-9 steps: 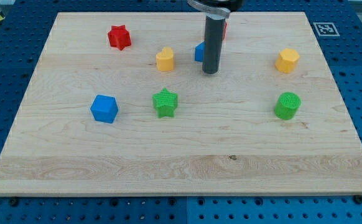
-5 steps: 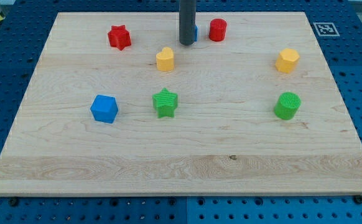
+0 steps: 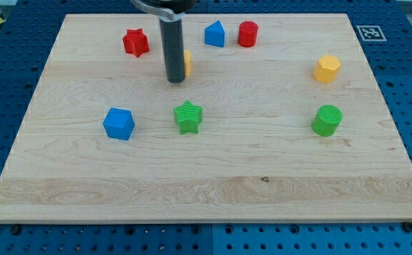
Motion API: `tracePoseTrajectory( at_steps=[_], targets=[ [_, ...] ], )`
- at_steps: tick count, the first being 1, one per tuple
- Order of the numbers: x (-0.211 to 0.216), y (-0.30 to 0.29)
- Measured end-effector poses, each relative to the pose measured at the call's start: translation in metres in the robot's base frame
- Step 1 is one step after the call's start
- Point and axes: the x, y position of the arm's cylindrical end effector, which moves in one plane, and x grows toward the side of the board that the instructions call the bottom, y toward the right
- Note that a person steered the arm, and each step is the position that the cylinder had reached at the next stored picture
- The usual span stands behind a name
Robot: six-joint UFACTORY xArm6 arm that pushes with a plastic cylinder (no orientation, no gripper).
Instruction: Push the yellow heart to the left of the blue triangle
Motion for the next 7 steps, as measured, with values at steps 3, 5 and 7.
tracePoseTrajectory(
  at_steps=[3,5,7],
  targets=[
    [-0.037,-0.003],
    [-0.029,0.023],
    [-0.084,0.019]
  ],
)
